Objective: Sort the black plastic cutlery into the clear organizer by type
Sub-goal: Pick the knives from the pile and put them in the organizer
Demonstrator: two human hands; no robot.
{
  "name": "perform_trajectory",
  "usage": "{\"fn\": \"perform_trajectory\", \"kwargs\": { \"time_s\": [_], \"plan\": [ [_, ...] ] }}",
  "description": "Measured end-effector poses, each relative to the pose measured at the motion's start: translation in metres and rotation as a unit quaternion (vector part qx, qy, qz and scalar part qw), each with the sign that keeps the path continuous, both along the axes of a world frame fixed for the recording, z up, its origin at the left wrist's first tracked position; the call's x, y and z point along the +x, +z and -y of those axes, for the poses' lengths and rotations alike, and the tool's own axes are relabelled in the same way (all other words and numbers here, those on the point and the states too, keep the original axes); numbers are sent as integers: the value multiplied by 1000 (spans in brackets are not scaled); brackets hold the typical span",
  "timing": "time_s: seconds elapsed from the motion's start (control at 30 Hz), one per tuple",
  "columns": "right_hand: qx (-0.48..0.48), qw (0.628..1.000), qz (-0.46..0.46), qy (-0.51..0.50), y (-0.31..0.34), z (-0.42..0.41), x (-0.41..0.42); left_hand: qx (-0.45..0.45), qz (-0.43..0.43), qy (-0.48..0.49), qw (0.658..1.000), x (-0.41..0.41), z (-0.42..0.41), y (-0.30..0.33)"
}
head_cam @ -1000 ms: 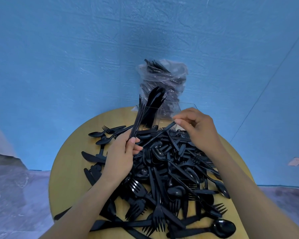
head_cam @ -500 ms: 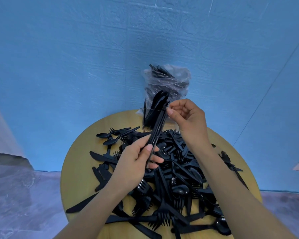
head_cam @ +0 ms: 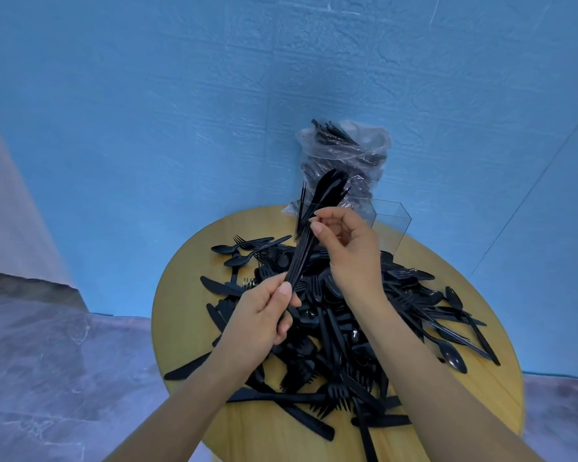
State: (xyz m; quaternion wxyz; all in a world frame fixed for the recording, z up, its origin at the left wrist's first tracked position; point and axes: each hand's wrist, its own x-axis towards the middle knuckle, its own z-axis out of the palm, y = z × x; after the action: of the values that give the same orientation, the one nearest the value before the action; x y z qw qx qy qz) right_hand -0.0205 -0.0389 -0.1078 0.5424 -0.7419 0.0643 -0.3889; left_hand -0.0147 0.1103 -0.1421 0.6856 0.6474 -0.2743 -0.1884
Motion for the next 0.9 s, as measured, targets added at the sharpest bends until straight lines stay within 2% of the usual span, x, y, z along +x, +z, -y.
{"fn": "perform_trajectory", "kwargs": {
  "time_s": [0.2, 0.43, 0.5, 0.6, 0.77, 0.9],
  "plan": [
    [-112, 985, -128, -3, -25, -25, 1, 50, 33, 15, 998, -8, -17, -17],
    [-127, 983, -131, 17, -34, -54, 8, 73, 77, 23, 994, -12, -41, -26],
    [-107, 982, -153, 40, -35, -59, 13, 75, 79, 48, 993, -6, -48, -31],
    [-101, 976, -188, 44, -37, -61, 21, 58, 37, 145, 987, 10, -57, -39],
    [-266, 916, -299, 42, -49, -65, 46, 60, -4, 272, 961, 37, -69, -51],
    [-404, 834, -373, 41, -57, -69, 57, 73, 20, 297, 952, 44, -63, -57]
  ]
}}
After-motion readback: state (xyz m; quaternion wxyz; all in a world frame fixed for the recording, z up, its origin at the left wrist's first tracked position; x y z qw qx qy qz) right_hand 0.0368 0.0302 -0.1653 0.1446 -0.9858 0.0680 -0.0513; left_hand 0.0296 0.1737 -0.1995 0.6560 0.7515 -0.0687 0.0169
